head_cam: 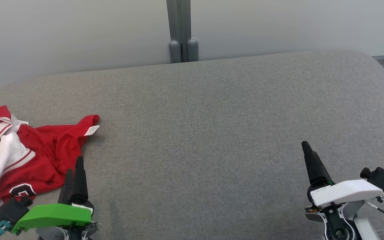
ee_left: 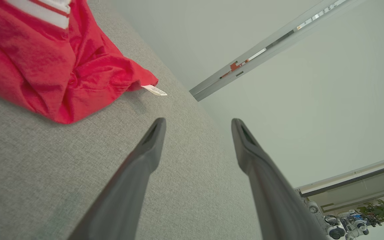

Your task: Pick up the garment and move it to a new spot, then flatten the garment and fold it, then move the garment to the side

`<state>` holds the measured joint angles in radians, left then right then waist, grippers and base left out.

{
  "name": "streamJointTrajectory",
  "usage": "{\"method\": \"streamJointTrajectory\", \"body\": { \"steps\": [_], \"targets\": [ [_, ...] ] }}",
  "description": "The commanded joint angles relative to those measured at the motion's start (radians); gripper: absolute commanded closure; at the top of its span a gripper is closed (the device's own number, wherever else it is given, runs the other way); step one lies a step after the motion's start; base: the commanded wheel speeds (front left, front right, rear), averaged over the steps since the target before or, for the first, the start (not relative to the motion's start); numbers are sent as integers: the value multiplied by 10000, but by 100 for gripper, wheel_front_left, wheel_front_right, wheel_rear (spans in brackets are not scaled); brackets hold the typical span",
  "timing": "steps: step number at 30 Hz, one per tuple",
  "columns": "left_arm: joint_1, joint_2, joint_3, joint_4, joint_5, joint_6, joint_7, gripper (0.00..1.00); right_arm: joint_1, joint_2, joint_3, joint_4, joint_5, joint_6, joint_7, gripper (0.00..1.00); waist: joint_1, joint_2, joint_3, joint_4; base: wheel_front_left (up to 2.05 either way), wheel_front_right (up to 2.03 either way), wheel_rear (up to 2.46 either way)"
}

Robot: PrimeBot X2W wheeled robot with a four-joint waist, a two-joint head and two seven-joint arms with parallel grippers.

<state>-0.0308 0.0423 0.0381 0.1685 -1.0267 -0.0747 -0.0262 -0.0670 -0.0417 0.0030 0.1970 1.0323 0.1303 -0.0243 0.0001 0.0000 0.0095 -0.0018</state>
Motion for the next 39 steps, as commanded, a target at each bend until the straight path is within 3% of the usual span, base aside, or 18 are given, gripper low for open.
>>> {"method": "streamJointTrajectory", "body": {
  "steps": [1, 19, 39],
  "targets": [
    [-58, 49, -23, -203, 435, 28, -108, 0, -101, -52, 73, -199, -414, 2, -123, 0, -1, 0, 2, -4, 0, 0, 0],
    [144, 66, -243, -695, 2943, -205, -720, 0, -118, -67, 669, -140, -2971, 3, -736, 0, -1, 0, 22, -83, 0, 0, 0],
    [317, 84, -416, -1026, 5182, -127, -1281, 0, -214, -81, 1269, -331, -5155, 4, -1307, 0, -1, 0, 128, -225, 0, 0, 0]
  ]
}}
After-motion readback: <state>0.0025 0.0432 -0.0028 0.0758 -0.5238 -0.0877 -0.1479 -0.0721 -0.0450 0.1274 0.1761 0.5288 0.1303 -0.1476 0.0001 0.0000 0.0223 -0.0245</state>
